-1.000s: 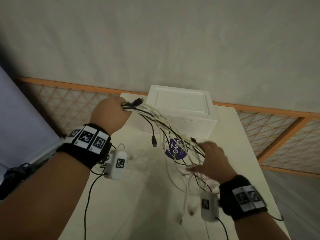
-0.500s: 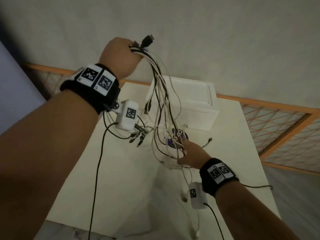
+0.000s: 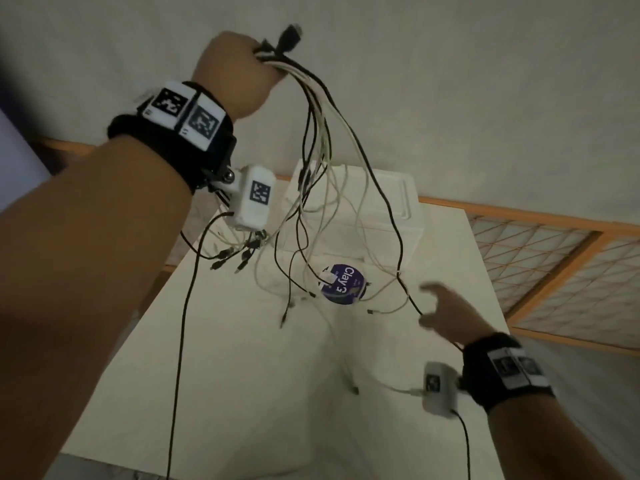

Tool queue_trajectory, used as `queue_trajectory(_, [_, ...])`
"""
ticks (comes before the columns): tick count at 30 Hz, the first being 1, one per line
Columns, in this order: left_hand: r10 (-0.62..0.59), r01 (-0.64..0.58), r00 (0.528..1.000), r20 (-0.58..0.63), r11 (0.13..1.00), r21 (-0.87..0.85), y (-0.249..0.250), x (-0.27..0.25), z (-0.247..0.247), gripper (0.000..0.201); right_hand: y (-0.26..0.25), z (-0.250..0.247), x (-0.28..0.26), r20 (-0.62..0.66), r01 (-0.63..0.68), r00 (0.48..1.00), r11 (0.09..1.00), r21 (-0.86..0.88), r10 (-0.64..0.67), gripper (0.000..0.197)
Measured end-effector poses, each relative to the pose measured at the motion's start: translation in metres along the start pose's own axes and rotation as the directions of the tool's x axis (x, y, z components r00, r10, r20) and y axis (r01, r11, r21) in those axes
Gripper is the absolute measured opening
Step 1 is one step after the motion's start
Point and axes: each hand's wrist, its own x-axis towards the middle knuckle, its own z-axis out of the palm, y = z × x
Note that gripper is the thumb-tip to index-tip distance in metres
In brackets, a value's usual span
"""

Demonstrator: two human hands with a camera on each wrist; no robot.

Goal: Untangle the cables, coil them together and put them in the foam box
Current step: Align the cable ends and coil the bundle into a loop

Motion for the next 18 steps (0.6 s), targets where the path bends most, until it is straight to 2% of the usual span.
queue_trajectory(1, [0.018, -0.019, 0.999, 0.04, 0.999, 0.031, 0.002, -0.002, 0.006, 0.029, -0.025, -0.019, -0.004, -0.181, 0.133, 0.977, 0.985, 0.109, -0.112, 0.056])
queue_trajectory(2, [0.042, -0.046, 0.996, 0.077, 0.997, 0.055, 0.005, -0.007, 0.012, 0.027, -0.052, -0.035, -0.01, -0.382, 0.297, 0.901, 0.934, 0.198, -0.206, 0.048])
queue_trajectory(3, [0.065, -0.073, 0.991, 0.114, 0.995, 0.065, 0.007, -0.011, 0.018, 0.027, -0.079, -0.049, -0.017, -0.545, 0.453, 0.791, 0.865, 0.214, -0.279, 0.042])
queue_trajectory(4, [0.089, -0.1, 0.985, 0.148, 0.993, 0.066, 0.01, -0.016, 0.023, 0.03, -0.105, -0.057, -0.023, -0.638, 0.567, 0.69, 0.803, 0.183, -0.341, 0.038])
queue_trajectory(5, [0.107, -0.119, 0.979, 0.175, 0.991, 0.062, 0.012, -0.021, 0.029, 0.033, -0.128, -0.061, -0.026, -0.673, 0.639, 0.623, 0.756, 0.144, -0.399, 0.037])
queue_trajectory(6, [0.125, -0.138, 0.974, 0.19, 0.989, 0.056, 0.014, -0.025, 0.033, 0.034, -0.149, -0.06, -0.025, -0.665, 0.673, 0.601, 0.73, 0.122, -0.443, 0.038])
queue_trajectory(9, [0.149, -0.164, 0.96, 0.236, 0.985, 0.045, 0.019, -0.036, 0.043, 0.034, -0.188, -0.046, -0.007, -0.603, 0.641, 0.646, 0.762, 0.094, -0.469, 0.046])
queue_trajectory(11, [0.139, -0.159, 0.953, 0.269, 0.986, 0.053, 0.017, -0.041, 0.047, 0.037, -0.197, -0.038, 0.005, -0.61, 0.56, 0.691, 0.821, 0.11, -0.389, 0.03])
queue_trajectory(14, [0.1, -0.106, 0.964, 0.244, 0.994, 0.011, 0.009, -0.043, 0.046, 0.037, -0.192, -0.029, 0.019, -0.531, 0.404, 0.793, 0.91, 0.091, -0.299, 0.026])
queue_trajectory(18, [0.016, 0.006, 0.991, 0.134, 0.986, -0.165, -0.001, -0.031, 0.026, 0.035, -0.163, -0.006, 0.026, -0.299, 0.157, 0.942, 0.988, -0.002, -0.15, 0.027])
